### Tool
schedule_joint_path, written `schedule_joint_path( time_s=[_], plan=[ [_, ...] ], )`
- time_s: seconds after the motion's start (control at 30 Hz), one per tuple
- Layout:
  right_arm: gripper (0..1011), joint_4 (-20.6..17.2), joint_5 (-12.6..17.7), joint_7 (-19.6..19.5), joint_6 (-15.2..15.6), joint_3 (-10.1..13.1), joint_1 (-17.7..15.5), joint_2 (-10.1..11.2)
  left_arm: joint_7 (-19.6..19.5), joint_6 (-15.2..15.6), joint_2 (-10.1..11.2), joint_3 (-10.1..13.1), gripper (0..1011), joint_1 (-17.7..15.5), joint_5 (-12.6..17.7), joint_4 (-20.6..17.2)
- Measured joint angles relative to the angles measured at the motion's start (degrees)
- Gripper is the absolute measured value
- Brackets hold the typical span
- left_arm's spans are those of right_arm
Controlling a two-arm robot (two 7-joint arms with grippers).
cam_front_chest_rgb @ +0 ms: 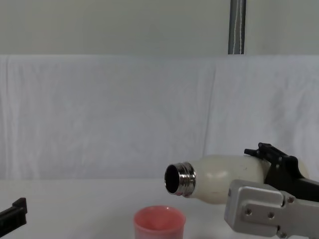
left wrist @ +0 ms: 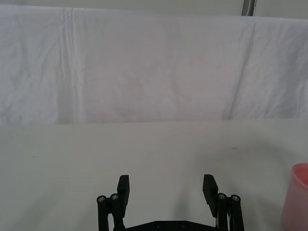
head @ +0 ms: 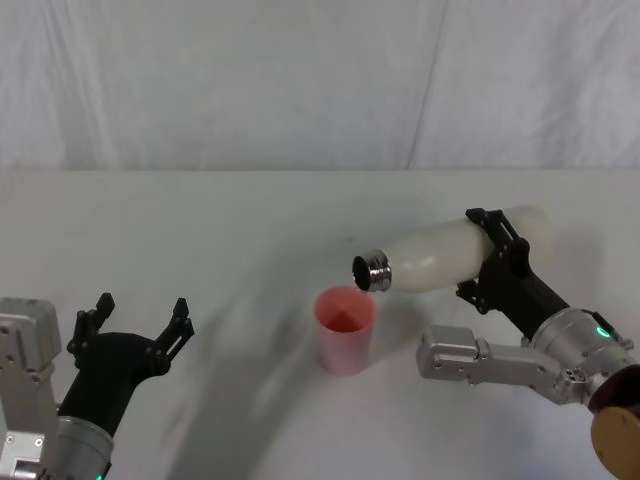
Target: Grasp the thermos with one hand and pour water into the cup lid.
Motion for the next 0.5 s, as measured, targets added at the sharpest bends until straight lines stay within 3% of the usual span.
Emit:
schedule_joint_path(
  time_s=[0.5],
  plan=[
    [963,2.2,-1.0,-1.6,-1.2,-1.3,1.6,0.1,0.0,0.0,0.0,0.0,1001,0.0,0.0,0.0]
  ],
)
